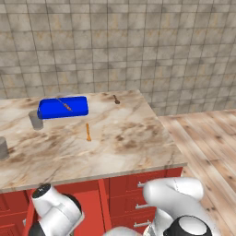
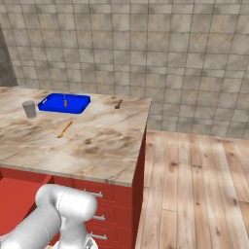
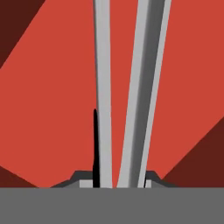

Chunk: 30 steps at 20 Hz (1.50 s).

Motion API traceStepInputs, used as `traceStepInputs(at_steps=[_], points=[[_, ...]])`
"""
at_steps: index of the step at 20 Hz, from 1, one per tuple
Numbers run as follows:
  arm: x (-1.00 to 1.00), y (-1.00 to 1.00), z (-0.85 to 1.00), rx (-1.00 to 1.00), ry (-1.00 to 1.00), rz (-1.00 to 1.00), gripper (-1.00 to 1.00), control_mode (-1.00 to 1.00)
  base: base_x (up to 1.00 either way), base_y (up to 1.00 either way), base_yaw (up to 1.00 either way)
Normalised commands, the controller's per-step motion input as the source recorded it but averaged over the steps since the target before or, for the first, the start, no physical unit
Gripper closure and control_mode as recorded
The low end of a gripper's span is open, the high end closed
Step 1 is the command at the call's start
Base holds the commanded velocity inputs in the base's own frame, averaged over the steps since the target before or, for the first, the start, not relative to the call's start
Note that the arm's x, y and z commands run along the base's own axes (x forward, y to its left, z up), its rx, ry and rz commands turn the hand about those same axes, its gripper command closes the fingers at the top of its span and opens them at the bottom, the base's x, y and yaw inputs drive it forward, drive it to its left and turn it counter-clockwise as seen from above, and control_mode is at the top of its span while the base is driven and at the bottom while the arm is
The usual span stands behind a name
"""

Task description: Take the tongs from the drawer on the left and place them on the dining counter next to the tray containing the kebab skewer.

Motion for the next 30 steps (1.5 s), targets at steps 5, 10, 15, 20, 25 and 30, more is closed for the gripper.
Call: traceStepInputs(at_steps=[5, 10, 15, 20, 25, 30], points=[[-0.09, -0.33, 0.60, 0.00, -0.02, 0.01, 1.00, -1.00, 0.00, 0.00, 0.00], [-0.02, -0.32, 0.42, 0.00, 0.00, 0.00, 1.00, -1.00, 0.00, 0.00, 0.00], [0.00, -0.32, 0.27, 0.00, 0.00, 0.00, 1.00, -1.00, 0.00, 0.00, 0.00], [0.01, -0.40, 0.23, 0.00, 0.00, 0.00, 1.00, -1.00, 0.00, 0.00, 0.00], [0.04, -0.30, 0.36, 0.00, 0.00, 0.00, 1.00, -1.00, 0.00, 0.00, 0.00], [0.02, -0.23, 0.42, 0.00, 0.00, -0.01, 1.00, -1.00, 0.00, 0.00, 0.00]])
